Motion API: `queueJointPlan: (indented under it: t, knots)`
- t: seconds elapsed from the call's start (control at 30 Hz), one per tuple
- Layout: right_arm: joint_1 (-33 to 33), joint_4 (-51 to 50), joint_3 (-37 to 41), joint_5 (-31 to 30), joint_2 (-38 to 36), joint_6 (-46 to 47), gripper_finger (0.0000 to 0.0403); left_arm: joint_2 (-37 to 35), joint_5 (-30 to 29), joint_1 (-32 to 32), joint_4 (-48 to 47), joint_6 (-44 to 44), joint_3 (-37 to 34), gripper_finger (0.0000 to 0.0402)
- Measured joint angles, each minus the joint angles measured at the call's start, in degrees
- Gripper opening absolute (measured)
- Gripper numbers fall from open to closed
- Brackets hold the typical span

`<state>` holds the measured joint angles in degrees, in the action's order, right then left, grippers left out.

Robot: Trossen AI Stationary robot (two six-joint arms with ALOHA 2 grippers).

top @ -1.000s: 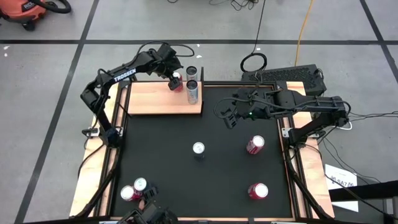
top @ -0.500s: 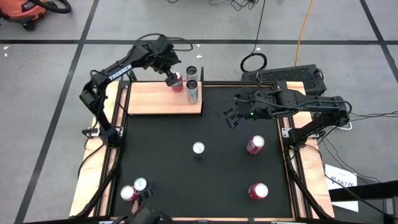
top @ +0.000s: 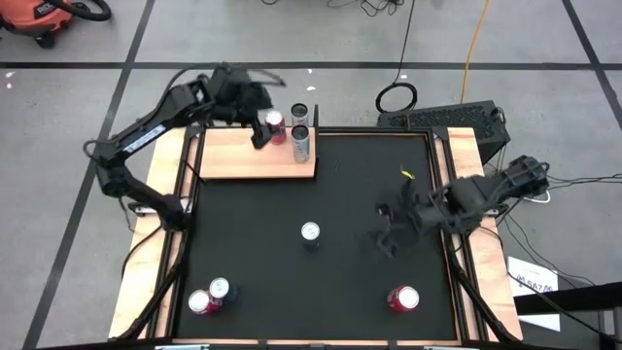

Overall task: Place canned beverage on shelf
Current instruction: Put the orange soda can aligned with the other orange soda can on the shelf

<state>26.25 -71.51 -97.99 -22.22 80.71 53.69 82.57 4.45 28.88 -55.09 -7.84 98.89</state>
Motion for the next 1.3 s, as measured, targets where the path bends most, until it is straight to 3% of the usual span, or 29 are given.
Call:
queueJointPlan:
  t: [0.2, 0.5, 0.63, 0.93, 1.3]
  knots:
    - [9.8, 0.1, 2.5, 0.0, 0.1, 4.0, 0.0315, -1.7, -2.0, -13.5, 2.5, 6.3, 0.0, 0.0354]
    - [21.6, 6.2, 15.8, 6.2, 0.2, 12.3, 0.0316, 0.4, -13.3, -27.7, 3.2, 13.7, -0.1, 0.0354]
    - [24.5, 10.1, 20.9, 6.0, 0.2, 11.6, 0.0316, 1.5, -14.1, -30.6, 4.1, 16.2, -0.1, 0.0354]
    - [28.9, 16.6, 25.4, 5.9, 2.5, -0.7, 0.0316, 4.7, -14.5, -34.6, 3.6, 20.0, -0.1, 0.0354]
    - [30.9, 15.6, 26.7, 6.0, 8.1, -4.8, 0.0316, 7.4, -15.3, -37.6, 3.6, 19.5, -0.1, 0.0354]
